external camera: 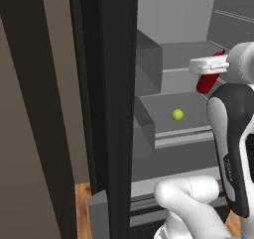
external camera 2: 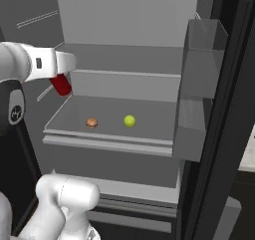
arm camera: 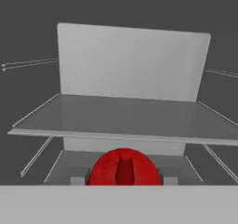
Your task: Place the ketchup and condiment bottle from the counter to the top shelf of the fridge. If the existing items in the fridge are on the top shelf, move them to other shelves.
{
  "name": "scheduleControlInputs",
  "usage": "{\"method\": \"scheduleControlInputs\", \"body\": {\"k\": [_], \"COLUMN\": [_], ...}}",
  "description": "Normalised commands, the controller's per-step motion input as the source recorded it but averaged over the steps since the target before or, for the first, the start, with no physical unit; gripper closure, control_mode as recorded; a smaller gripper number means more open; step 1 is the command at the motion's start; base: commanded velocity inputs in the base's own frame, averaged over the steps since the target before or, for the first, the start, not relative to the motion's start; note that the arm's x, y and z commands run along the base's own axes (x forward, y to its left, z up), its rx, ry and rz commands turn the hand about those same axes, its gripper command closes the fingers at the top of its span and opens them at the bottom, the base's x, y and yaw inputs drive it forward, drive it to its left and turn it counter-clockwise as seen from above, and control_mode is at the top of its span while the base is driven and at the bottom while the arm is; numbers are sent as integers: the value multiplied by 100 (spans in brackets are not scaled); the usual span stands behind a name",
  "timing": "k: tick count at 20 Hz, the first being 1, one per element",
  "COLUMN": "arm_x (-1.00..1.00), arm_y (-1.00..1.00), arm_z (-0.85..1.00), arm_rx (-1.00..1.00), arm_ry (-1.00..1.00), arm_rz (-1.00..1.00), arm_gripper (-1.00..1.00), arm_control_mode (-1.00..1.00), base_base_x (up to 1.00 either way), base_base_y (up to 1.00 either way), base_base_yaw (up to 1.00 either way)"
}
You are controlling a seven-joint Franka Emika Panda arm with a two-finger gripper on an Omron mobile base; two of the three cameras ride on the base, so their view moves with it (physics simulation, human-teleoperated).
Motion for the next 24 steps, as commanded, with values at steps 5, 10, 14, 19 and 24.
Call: {"method": "scheduleControlInputs", "body": {"k": [5, 10, 14, 19, 24], "arm_x": [85, 98, 99, 93, 67], "arm_y": [0, 0, 0, -1, -8], "arm_z": [29, 0, -13, -33, -37], "arm_rx": [-1, 0, 0, 0, 0], "arm_ry": [0, -2, -1, 0, 0], "arm_rz": [0, 0, 0, 0, 0], "arm_gripper": [100, 100, 100, 100, 100], "arm_control_mode": [-100, -100, -100, -100, -100], "base_base_x": [0, 0, 0, 0, 0], "base_base_y": [0, 0, 0, 0, 0], "base_base_yaw": [0, 0, 0, 0, 0]}}
